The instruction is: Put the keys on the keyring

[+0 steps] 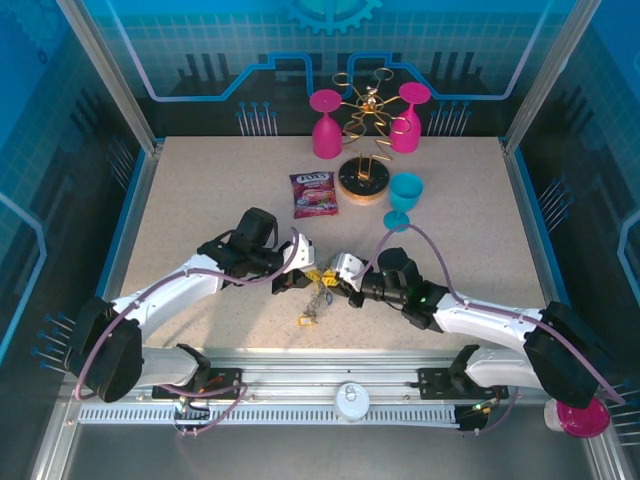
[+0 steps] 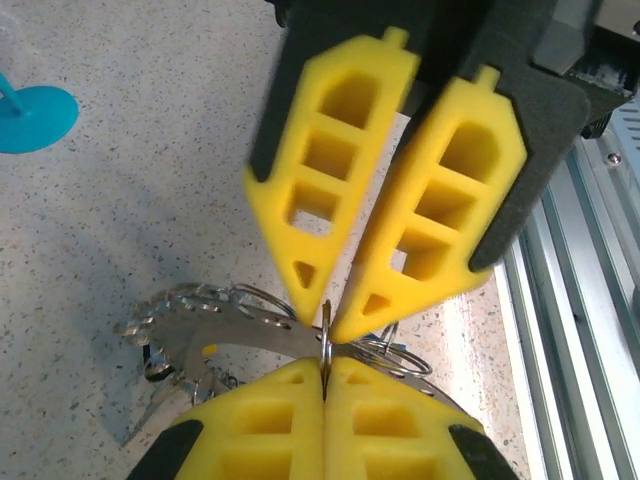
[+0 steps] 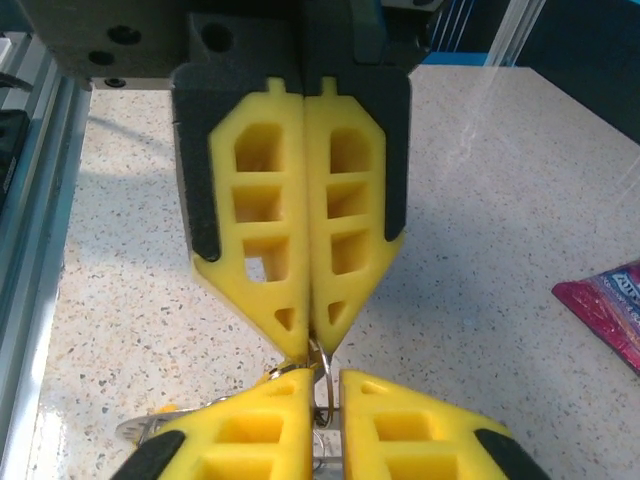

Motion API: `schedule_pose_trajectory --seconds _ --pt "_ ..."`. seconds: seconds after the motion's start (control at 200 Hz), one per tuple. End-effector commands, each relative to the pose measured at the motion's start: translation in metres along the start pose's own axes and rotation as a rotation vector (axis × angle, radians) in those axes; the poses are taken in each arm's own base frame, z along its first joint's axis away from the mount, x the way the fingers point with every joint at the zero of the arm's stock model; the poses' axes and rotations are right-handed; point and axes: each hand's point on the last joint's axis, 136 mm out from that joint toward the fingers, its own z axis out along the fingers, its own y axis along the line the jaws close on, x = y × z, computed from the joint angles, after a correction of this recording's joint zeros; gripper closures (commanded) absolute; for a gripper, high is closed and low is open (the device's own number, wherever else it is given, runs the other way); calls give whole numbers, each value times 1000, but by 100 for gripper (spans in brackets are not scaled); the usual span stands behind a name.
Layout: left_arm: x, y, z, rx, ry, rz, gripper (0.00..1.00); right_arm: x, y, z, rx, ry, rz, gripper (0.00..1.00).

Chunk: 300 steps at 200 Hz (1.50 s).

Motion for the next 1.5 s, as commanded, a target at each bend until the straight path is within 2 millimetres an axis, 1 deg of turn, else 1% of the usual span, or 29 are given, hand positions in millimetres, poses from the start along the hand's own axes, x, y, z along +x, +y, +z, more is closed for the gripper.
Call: schedule_pose_trajectory --seconds 0.0,0.06,0.145,0.26,0.39,0.49,0.63,0.855,1.006,1.146,1.226,1.271,1.296,1.311,1.331,1.391,1.496 --pt "-22 3 -12 -74 -29 123 100 -4 1 -6 -44 58 -45 74" --pt "-24 4 -14 -94 -14 142 100 -1 3 -10 -60 103 -65 70" --pt "-23 1 -15 -98 17 161 100 1 3 -16 -62 146 -96 70" --pt "-24 -3 -15 -95 35 183 100 -6 3 -19 -79 153 -124 70" --pt "-26 -5 -15 -93 32 202 100 -13 3 -14 -100 144 -126 71" --pt "-28 -6 -15 -91 27 210 100 -14 4 -10 -119 141 -128 73" --pt "-28 -6 -15 -87 25 208 100 -16 10 -5 -161 121 -119 73" --pt "-29 -9 -15 -76 18 204 100 -19 6 5 -150 94 -116 81" --pt "-32 -11 -16 -68 7 201 100 -21 3 11 -148 80 -117 82" --pt "-35 -13 -17 -63 -7 197 100 -20 2 13 -142 64 -109 83" --pt "-36 -13 -18 -63 -15 196 100 -17 2 12 -145 53 -98 82" --pt "-35 -13 -17 -63 -15 194 100 -18 0 10 -144 27 -89 81" --pt "-35 -14 -17 -62 -14 194 100 -15 1 9 -149 18 -80 81" --pt "-35 -13 -17 -63 -14 195 100 -18 -1 8 -144 -10 -87 81" --pt "-33 -13 -16 -63 -12 193 100 -18 -1 7 -148 -28 -89 81" --pt "-31 -14 -15 -61 -8 191 100 -15 -2 4 -148 -52 -99 81" --pt "-31 -14 -15 -58 -6 189 100 -10 -3 4 -159 -44 -118 82"
